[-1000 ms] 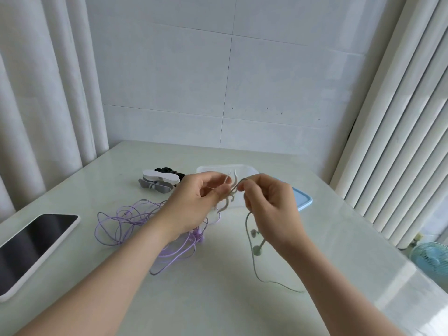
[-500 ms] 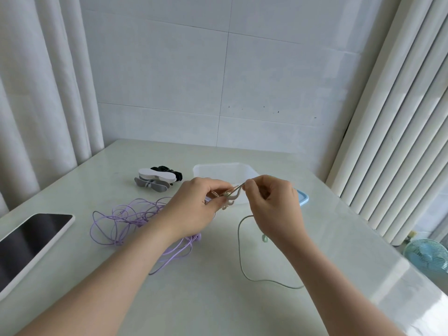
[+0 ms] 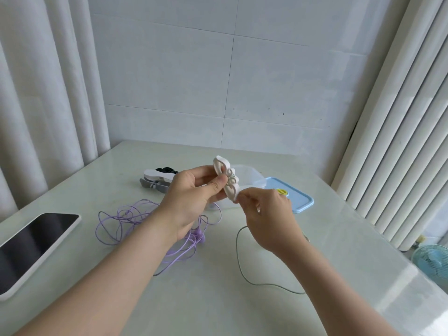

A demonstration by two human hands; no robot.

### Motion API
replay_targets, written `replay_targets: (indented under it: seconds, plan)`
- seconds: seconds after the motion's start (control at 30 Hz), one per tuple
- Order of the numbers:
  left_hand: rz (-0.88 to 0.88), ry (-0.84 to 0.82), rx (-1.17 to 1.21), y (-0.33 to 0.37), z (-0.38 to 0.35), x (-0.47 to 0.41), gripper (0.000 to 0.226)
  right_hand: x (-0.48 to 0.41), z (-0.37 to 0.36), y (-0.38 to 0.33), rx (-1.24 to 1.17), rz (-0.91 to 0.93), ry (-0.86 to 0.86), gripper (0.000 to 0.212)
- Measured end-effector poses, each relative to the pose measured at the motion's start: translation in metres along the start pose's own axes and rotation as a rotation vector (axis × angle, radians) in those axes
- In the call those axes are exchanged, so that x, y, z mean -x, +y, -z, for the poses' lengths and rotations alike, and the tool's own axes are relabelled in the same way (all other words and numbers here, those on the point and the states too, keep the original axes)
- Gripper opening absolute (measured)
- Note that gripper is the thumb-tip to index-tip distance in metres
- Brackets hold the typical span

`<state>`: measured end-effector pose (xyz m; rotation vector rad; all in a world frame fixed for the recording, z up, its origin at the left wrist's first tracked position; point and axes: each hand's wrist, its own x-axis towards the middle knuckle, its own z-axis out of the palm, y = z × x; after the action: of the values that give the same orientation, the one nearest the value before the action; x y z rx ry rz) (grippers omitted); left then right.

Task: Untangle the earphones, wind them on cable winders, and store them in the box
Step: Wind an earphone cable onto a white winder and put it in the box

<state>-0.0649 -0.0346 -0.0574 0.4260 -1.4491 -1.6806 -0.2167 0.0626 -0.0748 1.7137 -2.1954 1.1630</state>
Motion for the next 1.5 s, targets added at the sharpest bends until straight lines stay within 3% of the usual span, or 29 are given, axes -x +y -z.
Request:
replay_targets:
  seconds: [0.1,0.2,0.3,0.37,0.47,0.63,0.77,0.83,0.97,1.07,1.13,1.2,1.3,1.43,1.5]
  plan:
    - [0.062,0.102,-0.021,0.003,0.002,-0.001,0.02,0.004,0.002,-0.004,-0.011,0.082,-0.147,0.022]
    - [0.098,0.187,-0.087,0.002,0.003,-0.002,0.02,0.008,0.011,-0.009,-0.08,0.148,-0.183,0.017]
    - [0.001,0.225,-0.372,-0.002,0.01,-0.002,0.012,0.008,0.022,-0.019,-0.273,0.101,-0.188,0.015]
    - [-0.035,0.154,-0.519,-0.002,0.014,-0.002,0.011,0.007,0.029,-0.023,-0.455,0.005,-0.133,0.017]
    - [-0.026,-0.039,-0.526,0.0,0.014,0.001,0.014,0.004,0.036,-0.024,-0.694,-0.179,-0.006,0.022]
    - [-0.054,-0.276,-0.67,-0.001,0.005,0.007,0.012,-0.004,0.042,-0.021,-0.91,-0.349,0.098,0.024]
    - [-0.033,-0.332,-0.779,-0.003,0.0,0.008,0.012,-0.008,0.044,-0.014,-1.011,-0.53,0.149,0.016]
    - [-0.017,-0.335,-0.779,-0.005,0.001,0.008,0.011,-0.011,0.043,-0.006,-0.92,-0.557,0.229,0.015]
    - [0.032,-0.313,-0.512,-0.004,0.001,0.008,0.024,-0.012,0.038,0.018,-0.162,-0.34,0.416,0.013]
    - [0.02,-0.225,-0.331,0.001,0.002,0.003,0.024,-0.012,0.034,0.031,0.039,-0.208,0.323,0.016]
    - [0.035,-0.195,-0.229,0.001,0.003,0.002,0.022,-0.013,0.028,0.036,0.19,-0.258,0.193,0.023]
    - [0.054,-0.208,-0.139,0.001,0.001,0.002,0.021,-0.011,0.025,0.038,0.256,-0.376,0.055,0.028]
    - [0.071,-0.216,0.05,0.007,0.0,0.003,0.02,-0.01,0.023,0.041,0.169,-0.464,-0.065,0.034]
    - [0.1,-0.151,0.309,0.015,-0.002,0.002,0.028,-0.007,0.025,0.045,0.24,-0.414,-0.058,0.043]
    - [0.099,-0.122,0.363,0.016,-0.002,0.001,0.02,-0.006,0.025,0.045,0.354,-0.391,-0.044,0.044]
